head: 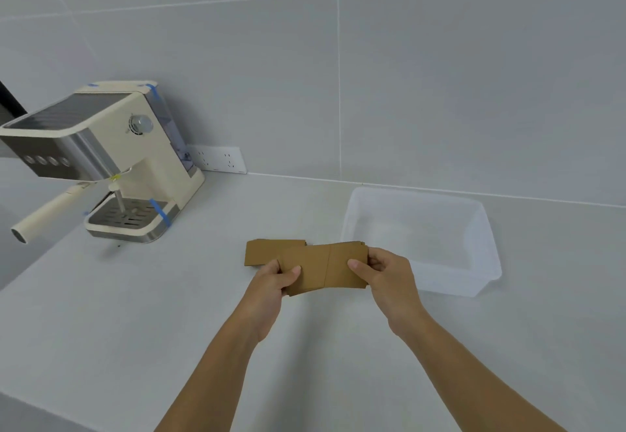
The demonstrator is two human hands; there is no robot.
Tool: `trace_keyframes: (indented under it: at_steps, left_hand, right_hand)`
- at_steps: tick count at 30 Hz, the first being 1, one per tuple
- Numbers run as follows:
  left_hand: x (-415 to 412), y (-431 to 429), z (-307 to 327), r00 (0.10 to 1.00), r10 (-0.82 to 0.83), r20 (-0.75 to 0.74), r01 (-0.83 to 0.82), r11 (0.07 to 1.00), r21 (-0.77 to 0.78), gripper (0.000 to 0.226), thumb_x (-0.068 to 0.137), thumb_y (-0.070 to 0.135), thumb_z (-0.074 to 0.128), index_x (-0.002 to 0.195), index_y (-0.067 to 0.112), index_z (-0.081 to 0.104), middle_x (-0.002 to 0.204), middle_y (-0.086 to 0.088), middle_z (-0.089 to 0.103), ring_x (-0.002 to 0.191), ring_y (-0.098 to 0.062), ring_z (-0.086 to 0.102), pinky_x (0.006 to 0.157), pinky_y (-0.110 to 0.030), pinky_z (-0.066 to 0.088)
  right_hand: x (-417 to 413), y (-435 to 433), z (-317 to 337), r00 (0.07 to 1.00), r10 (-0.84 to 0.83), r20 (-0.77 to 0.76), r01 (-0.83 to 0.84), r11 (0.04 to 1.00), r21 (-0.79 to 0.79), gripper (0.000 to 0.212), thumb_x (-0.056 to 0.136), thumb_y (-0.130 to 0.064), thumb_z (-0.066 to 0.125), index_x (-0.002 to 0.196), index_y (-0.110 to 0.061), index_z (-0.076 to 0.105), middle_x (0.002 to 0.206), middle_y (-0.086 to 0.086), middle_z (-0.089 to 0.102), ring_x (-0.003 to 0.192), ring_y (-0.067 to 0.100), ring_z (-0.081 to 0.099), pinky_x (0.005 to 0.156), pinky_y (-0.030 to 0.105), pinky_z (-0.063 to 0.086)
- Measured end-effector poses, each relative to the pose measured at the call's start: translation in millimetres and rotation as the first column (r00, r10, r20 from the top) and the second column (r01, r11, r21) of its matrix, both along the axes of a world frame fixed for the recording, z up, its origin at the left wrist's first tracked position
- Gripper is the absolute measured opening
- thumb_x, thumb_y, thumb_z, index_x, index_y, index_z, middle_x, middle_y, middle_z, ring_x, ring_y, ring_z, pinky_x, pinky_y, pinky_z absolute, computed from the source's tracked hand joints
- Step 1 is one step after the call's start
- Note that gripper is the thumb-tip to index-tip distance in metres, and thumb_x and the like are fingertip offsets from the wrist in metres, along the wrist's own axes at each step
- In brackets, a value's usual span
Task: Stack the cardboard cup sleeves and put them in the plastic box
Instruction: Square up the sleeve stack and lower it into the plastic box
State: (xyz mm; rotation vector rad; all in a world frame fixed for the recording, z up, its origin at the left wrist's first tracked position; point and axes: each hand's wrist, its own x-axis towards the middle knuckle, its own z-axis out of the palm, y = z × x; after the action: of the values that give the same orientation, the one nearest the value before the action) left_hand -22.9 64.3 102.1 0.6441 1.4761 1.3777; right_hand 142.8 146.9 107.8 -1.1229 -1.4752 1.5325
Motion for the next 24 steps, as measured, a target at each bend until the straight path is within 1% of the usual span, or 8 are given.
trace_keyframes:
  at_steps: [3, 6, 7, 11, 14, 17, 21, 24]
  left_hand:
    - [-30, 5, 5, 0.995, 0.076, -0.064, -0.080, 0.995, -0.056, 0.015, 0.090, 0.009, 0.054, 0.102, 0.008, 0.062, 0.111, -0.007, 0.065, 0.107, -0.023, 0.058, 0.099, -0.036, 0.043]
    - [-58, 11, 10, 0.983, 0.158, -0.092, -0.162, 0.986, -0.037, 0.010, 0.085, 0.007, 0.061, 0.094, 0.013, 0.063, 0.104, -0.006, 0.066, 0.097, -0.020, 0.062, 0.087, -0.032, 0.050]
    - [-65, 13, 12, 0.979, 0.179, -0.098, -0.183, 0.983, -0.034, 0.010, 0.084, 0.006, 0.062, 0.092, 0.013, 0.064, 0.101, -0.006, 0.067, 0.096, -0.020, 0.062, 0.086, -0.033, 0.050]
    - [-92, 24, 12, 0.966, 0.223, -0.130, -0.231, 0.971, -0.056, 0.011, 0.079, 0.005, 0.068, 0.085, 0.014, 0.066, 0.092, -0.005, 0.068, 0.091, -0.022, 0.063, 0.089, -0.037, 0.050]
    - [-106, 36, 10, 0.965, 0.220, -0.145, -0.234, 0.969, -0.085, 0.013, 0.078, 0.005, 0.070, 0.081, 0.016, 0.065, 0.088, -0.004, 0.067, 0.086, -0.020, 0.064, 0.081, -0.032, 0.052]
    - [-117, 48, 4, 0.963, 0.214, -0.163, -0.237, 0.962, -0.136, 0.015, 0.078, 0.005, 0.070, 0.079, 0.017, 0.061, 0.087, -0.002, 0.065, 0.081, -0.016, 0.062, 0.070, -0.025, 0.050]
    - [-126, 56, -8, 0.973, 0.161, -0.165, -0.196, 0.954, -0.227, 0.014, 0.077, 0.004, 0.071, 0.079, 0.014, 0.060, 0.086, -0.002, 0.064, 0.084, -0.020, 0.061, 0.079, -0.031, 0.047]
    - [-129, 56, -18, 0.980, 0.140, -0.144, -0.176, 0.942, -0.284, 0.013, 0.077, 0.003, 0.071, 0.072, 0.012, 0.063, 0.081, -0.002, 0.065, 0.077, -0.016, 0.061, 0.079, -0.032, 0.047]
  right_hand:
    - [-33, 5, 1, 1.000, -0.010, 0.024, 0.011, 1.000, -0.016, 0.017, 0.081, -0.013, 0.065, 0.070, -0.026, 0.067, 0.080, 0.002, 0.069, 0.074, 0.013, 0.062, 0.063, 0.019, 0.046]
    - [-62, 11, -1, 0.998, -0.016, 0.065, 0.019, 0.999, -0.045, 0.006, 0.080, -0.014, 0.066, 0.075, -0.012, 0.069, 0.079, 0.009, 0.068, 0.075, 0.018, 0.060, 0.067, 0.030, 0.050]
    - [-69, 14, -2, 0.997, -0.015, 0.075, 0.020, 0.998, -0.058, 0.007, 0.080, -0.015, 0.066, 0.077, -0.009, 0.069, 0.081, 0.012, 0.069, 0.075, 0.018, 0.059, 0.070, 0.034, 0.050]
    - [-97, 24, -5, 0.996, -0.025, 0.085, 0.034, 0.993, -0.110, 0.013, 0.080, -0.015, 0.067, 0.069, -0.022, 0.068, 0.079, 0.000, 0.070, 0.075, 0.017, 0.061, 0.071, 0.031, 0.049]
    - [-112, 32, -11, 0.992, -0.039, 0.117, 0.056, 0.987, -0.148, 0.005, 0.079, -0.014, 0.068, 0.080, -0.019, 0.065, 0.088, 0.006, 0.070, 0.085, 0.023, 0.064, 0.083, 0.039, 0.053]
    - [-124, 38, -19, 0.981, -0.057, 0.183, 0.092, 0.977, -0.190, 0.024, 0.078, -0.017, 0.069, 0.099, -0.012, 0.057, 0.100, 0.011, 0.064, 0.094, 0.027, 0.062, 0.090, 0.045, 0.052]
    - [-130, 43, -28, 0.969, -0.065, 0.240, 0.122, 0.965, -0.232, 0.024, 0.078, -0.016, 0.070, 0.095, -0.012, 0.054, 0.095, 0.008, 0.061, 0.094, 0.027, 0.061, 0.089, 0.046, 0.052]
    - [-133, 46, -34, 0.956, -0.054, 0.287, 0.127, 0.962, -0.242, 0.019, 0.078, -0.015, 0.070, 0.089, -0.009, 0.057, 0.092, 0.009, 0.062, 0.092, 0.028, 0.061, 0.087, 0.045, 0.053]
